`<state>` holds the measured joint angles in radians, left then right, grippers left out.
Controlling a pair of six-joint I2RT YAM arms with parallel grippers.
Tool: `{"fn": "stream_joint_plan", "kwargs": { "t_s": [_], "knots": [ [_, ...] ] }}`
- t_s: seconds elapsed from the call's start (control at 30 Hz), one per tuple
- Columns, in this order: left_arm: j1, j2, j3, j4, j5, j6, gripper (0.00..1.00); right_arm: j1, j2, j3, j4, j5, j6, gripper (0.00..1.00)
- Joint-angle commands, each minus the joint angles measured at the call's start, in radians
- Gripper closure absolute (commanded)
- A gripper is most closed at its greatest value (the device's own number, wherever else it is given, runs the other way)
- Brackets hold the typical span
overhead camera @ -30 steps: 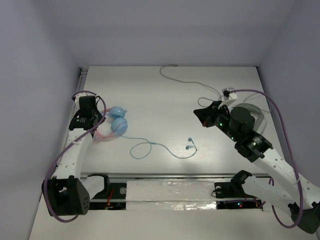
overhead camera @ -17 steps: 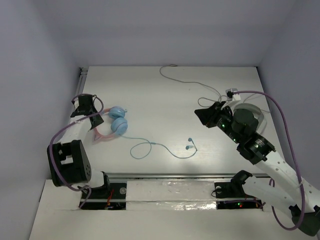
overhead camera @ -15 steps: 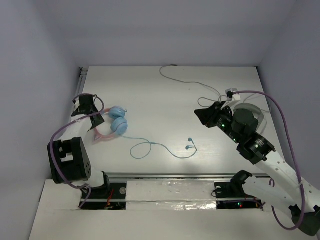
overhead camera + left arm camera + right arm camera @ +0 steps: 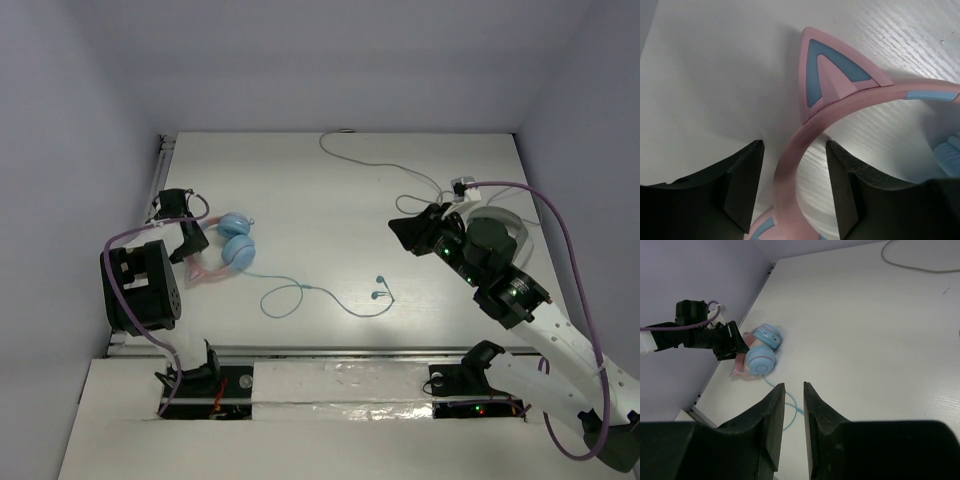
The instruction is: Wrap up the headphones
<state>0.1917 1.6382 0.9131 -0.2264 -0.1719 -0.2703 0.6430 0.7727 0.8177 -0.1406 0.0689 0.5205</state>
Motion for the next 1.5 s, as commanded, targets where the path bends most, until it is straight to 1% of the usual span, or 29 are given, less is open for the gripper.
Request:
{"fn": "stream_joint_plan", "kwargs": {
  "t_s": [0.0, 0.17, 0.23, 0.27, 0.33, 0.37, 0.43, 0.53, 0.6, 0.67, 0.7, 0.77, 0.8, 0.83, 0.87, 0.9, 0.93, 1.0, 1.07, 1.1, 1.13, 1.17, 1.2, 1.23, 1.3, 1.47],
  "knots": [
    [0.006, 0.017, 0.04, 0.032, 0.043, 0.028, 0.5, 0.009, -0.001, -0.002, 0.059, -0.007, -0.005, 0.72],
    [0.006, 0.063, 0.035, 0.042, 0.071, 0.042, 0.59, 0.009, -0.004, -0.005, 0.059, 0.0, -0.005, 0.72],
    [0.006, 0.075, 0.036, 0.042, 0.089, 0.046, 0.59, 0.009, -0.007, -0.003, 0.058, 0.005, -0.005, 0.72],
    [0.006, 0.09, 0.036, 0.041, 0.094, 0.048, 0.67, 0.009, -0.009, -0.003, 0.056, 0.011, -0.005, 0.72],
    [0.006, 0.094, 0.04, 0.033, 0.1, 0.051, 0.76, 0.009, -0.015, -0.005, 0.056, 0.017, -0.007, 0.72],
    [0.006, 0.092, 0.041, 0.03, 0.103, 0.052, 0.88, 0.009, -0.018, -0.005, 0.056, 0.02, -0.005, 0.72],
    [0.006, 0.083, 0.046, 0.024, 0.118, 0.054, 1.0, 0.009, -0.016, -0.006, 0.056, 0.025, -0.004, 0.72],
    [0.006, 0.048, 0.046, 0.018, 0.167, 0.057, 1.0, 0.009, -0.004, -0.005, 0.058, 0.022, -0.002, 0.72],
    [0.006, -0.004, 0.043, 0.021, 0.259, 0.052, 1.0, 0.009, 0.01, -0.008, 0.061, 0.008, -0.004, 0.72],
    [-0.003, -0.069, 0.036, 0.027, 0.316, 0.04, 1.0, 0.009, 0.031, -0.006, 0.073, -0.014, -0.005, 0.76],
    [-0.012, -0.093, 0.036, 0.029, 0.346, 0.025, 1.0, 0.009, 0.037, -0.011, 0.094, -0.059, -0.011, 0.81],
    [-0.061, -0.158, 0.049, 0.013, 0.365, 0.014, 1.0, 0.009, 0.049, -0.023, 0.128, -0.151, -0.025, 0.86],
    [-0.084, -0.176, 0.058, 0.007, 0.37, 0.003, 1.0, 0.009, 0.056, -0.032, 0.169, -0.22, -0.03, 0.88],
    [-0.107, -0.193, 0.069, -0.007, 0.382, -0.004, 1.0, 0.009, 0.062, -0.035, 0.179, -0.247, -0.034, 0.88],
    [-0.148, -0.228, 0.085, -0.007, 0.408, -0.007, 1.0, 0.009, 0.071, -0.035, 0.187, -0.265, -0.039, 0.88],
    [-0.17, -0.244, 0.098, -0.007, 0.441, -0.009, 1.0, 0.009, 0.097, -0.032, 0.197, -0.286, -0.04, 0.9],
    [-0.19, -0.258, 0.116, -0.025, 0.445, -0.01, 1.0, 0.009, 0.111, -0.035, 0.206, -0.288, -0.04, 0.93],
    [-0.215, -0.3, 0.168, -0.033, 0.484, -0.009, 1.0, 0.009, 0.152, -0.035, 0.225, -0.287, -0.039, 0.94],
    [-0.215, -0.342, 0.216, -0.045, 0.511, -0.017, 1.0, 0.009, 0.178, -0.029, 0.236, -0.282, -0.045, 0.93],
    [-0.215, -0.357, 0.228, -0.047, 0.541, -0.021, 1.0, 0.009, 0.186, -0.028, 0.251, -0.274, -0.045, 0.9],
    [-0.215, -0.371, 0.245, -0.042, 0.555, -0.03, 1.0, 0.009, 0.197, -0.028, 0.259, -0.267, -0.048, 0.72],
    [-0.215, -0.4, 0.25, -0.033, 0.575, -0.056, 1.0, 0.009, 0.201, -0.028, 0.262, -0.255, -0.057, 0.59],
    [-0.215, -0.414, 0.25, -0.021, 0.622, -0.073, 1.0, 0.009, 0.204, -0.026, 0.272, -0.23, -0.06, 0.37],
    [-0.215, -0.425, 0.254, 0.008, 0.646, -0.09, 1.0, 0.009, 0.218, -0.028, 0.282, -0.227, -0.066, 0.31],
    [-0.224, -0.455, 0.257, 0.036, 0.69, -0.135, 1.0, 0.009, 0.244, -0.04, 0.332, -0.259, -0.074, 0.23],
    [-0.224, -0.512, 0.216, 0.137, 0.782, -0.201, 1.0, 0.009, 0.373, -0.058, 0.49, -0.357, -0.045, 0.2]
  ]
}}
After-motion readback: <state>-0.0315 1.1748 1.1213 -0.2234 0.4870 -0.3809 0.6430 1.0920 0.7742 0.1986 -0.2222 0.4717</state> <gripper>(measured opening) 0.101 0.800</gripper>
